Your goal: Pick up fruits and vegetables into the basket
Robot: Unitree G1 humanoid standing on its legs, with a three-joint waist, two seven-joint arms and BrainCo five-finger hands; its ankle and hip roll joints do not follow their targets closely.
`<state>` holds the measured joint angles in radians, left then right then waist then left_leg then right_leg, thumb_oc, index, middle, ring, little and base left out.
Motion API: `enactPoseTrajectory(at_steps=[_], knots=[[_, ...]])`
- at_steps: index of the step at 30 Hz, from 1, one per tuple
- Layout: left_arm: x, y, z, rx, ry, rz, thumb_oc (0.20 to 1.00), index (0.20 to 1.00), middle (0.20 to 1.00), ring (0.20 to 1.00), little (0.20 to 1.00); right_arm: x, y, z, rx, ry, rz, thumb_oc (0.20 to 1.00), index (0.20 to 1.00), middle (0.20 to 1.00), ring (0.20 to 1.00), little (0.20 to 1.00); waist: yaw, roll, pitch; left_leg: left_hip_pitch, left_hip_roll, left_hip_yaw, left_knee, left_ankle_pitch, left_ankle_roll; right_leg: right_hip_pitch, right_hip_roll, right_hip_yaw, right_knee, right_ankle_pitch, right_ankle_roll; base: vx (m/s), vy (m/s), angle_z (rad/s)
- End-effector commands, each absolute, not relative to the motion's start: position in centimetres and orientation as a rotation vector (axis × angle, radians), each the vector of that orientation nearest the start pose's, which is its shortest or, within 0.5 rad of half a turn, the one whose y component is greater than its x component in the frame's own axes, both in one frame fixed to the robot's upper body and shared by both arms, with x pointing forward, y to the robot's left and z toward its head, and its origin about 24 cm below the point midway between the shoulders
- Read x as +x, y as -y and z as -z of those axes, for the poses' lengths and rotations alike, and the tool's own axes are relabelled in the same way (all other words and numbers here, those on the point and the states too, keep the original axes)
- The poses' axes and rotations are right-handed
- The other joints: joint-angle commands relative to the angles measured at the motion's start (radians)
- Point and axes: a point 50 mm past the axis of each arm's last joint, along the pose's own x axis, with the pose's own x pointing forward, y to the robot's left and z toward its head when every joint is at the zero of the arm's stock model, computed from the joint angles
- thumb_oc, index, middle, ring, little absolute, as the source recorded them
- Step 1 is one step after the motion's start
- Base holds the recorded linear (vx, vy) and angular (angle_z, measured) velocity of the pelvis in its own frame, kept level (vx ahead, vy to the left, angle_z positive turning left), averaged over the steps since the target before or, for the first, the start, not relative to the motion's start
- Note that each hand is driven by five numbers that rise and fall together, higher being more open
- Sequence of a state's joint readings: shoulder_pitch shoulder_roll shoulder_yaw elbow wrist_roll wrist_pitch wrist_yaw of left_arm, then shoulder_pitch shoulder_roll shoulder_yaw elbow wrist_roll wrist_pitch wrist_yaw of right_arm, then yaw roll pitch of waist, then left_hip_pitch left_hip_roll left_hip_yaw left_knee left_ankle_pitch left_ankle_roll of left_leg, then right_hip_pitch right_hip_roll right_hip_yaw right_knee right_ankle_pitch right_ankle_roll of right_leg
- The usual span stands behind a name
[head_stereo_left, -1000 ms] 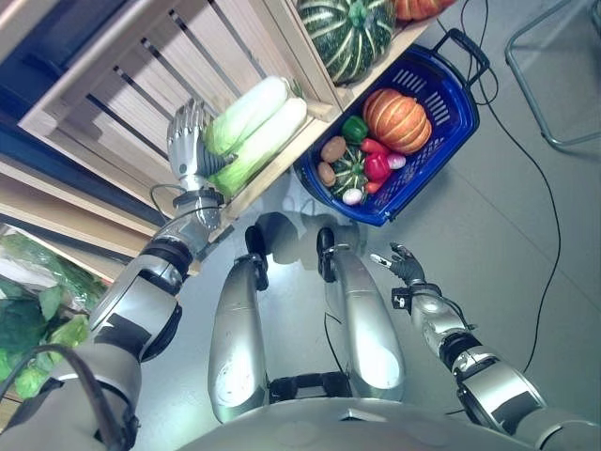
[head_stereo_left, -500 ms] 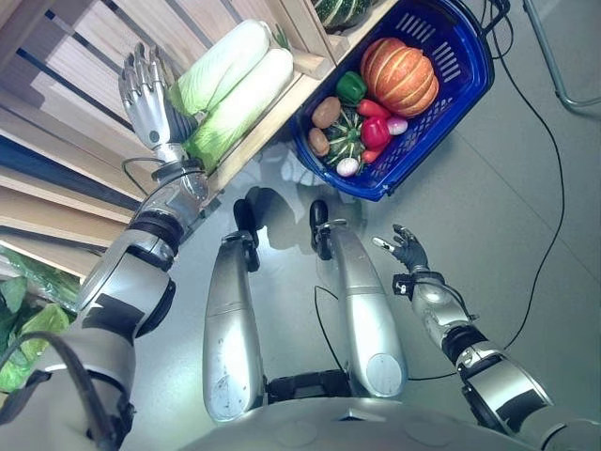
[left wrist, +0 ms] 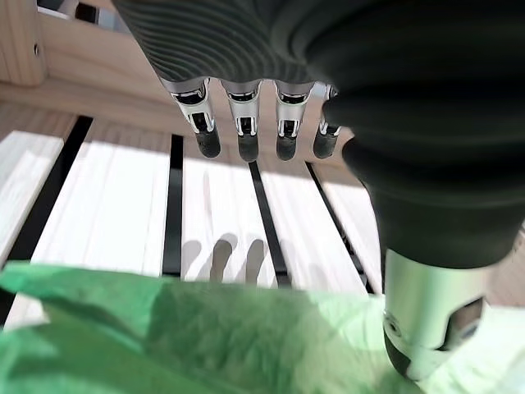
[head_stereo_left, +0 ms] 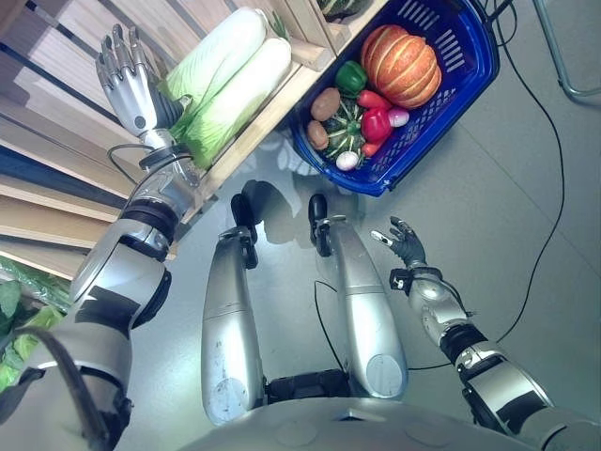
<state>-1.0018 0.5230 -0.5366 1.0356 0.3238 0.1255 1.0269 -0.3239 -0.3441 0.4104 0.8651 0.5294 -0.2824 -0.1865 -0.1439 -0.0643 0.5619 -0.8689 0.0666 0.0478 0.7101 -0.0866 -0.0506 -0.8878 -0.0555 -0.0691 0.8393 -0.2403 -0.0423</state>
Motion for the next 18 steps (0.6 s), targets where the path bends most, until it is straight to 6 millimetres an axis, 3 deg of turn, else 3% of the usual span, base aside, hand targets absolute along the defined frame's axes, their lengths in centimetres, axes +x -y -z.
enactPoseTrajectory(at_steps=[1,9,18], knots=[[38.8,-23.5,-19.1,1.278,0.472,-0.873,1.0,1.0,1.0,1.0,1.0,26.2,20.6,4.8,-0.067,-0.34,0.121,1.0,1.0,1.0,1.0,1.0,-0.004,-0.004,-0.042,-0.005,-0.058,0.071,0.052,-0.13,0.04,0.015,0.035,0.013,-0.07,0.059,0.068,0.0,0.0,0.0],[39.3,-22.2,-18.8,1.293,0.49,-0.761,1.0,1.0,1.0,1.0,1.0,26.4,20.7,4.6,-0.075,-0.33,0.114,1.0,1.0,1.0,1.0,1.0,-0.01,-0.007,-0.042,-0.034,-0.054,0.076,0.042,-0.12,0.04,-0.022,0.041,0.012,-0.067,0.067,0.07,0.0,0.0,0.0],[39.1,-24.7,-18.9,1.302,0.343,-0.88,1.0,1.0,1.0,1.0,1.0,26.6,20.5,3.9,-0.055,-0.291,0.125,1.0,1.0,1.0,1.0,1.0,-0.017,-0.019,-0.042,-0.08,-0.048,0.079,0.053,-0.113,0.043,-0.069,0.044,0.008,-0.057,0.076,0.07,0.0,0.0,0.0]])
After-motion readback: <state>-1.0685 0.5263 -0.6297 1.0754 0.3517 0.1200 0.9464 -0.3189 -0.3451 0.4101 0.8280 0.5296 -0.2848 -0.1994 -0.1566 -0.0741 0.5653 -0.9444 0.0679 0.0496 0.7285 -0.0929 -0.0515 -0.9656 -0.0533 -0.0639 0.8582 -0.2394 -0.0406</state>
